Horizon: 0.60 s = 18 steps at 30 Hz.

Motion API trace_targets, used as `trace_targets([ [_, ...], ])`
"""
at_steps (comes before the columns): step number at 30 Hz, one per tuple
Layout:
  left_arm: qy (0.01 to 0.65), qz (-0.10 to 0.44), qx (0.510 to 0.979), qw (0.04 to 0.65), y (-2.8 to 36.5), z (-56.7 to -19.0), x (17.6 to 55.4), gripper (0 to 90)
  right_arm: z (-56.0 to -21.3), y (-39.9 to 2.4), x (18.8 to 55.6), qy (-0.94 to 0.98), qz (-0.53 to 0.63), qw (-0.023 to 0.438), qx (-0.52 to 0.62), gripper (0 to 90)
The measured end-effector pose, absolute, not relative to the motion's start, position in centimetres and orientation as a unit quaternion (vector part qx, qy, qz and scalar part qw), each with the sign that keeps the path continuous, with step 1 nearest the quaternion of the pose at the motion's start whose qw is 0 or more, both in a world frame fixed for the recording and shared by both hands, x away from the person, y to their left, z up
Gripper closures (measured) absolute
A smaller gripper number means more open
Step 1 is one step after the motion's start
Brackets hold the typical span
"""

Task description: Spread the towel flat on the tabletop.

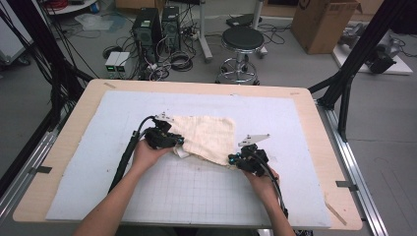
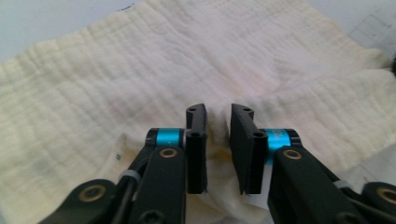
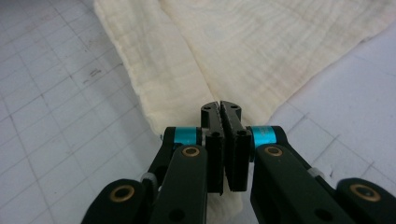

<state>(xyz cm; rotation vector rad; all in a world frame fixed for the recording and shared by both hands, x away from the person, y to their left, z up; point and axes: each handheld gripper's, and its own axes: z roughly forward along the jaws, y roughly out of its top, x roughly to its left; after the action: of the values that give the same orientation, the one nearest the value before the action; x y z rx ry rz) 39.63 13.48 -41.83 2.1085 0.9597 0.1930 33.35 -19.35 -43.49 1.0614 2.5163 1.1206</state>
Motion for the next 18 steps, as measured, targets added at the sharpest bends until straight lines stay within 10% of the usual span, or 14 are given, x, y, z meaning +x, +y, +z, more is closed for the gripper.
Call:
trace_targets([
  [18,0.323,0.064,0.862,0.385,14.3,-42.3,36.3,68.5,-43.2,-19.3,33.0,0.848,0.385,0.103,0.350,86.3],
])
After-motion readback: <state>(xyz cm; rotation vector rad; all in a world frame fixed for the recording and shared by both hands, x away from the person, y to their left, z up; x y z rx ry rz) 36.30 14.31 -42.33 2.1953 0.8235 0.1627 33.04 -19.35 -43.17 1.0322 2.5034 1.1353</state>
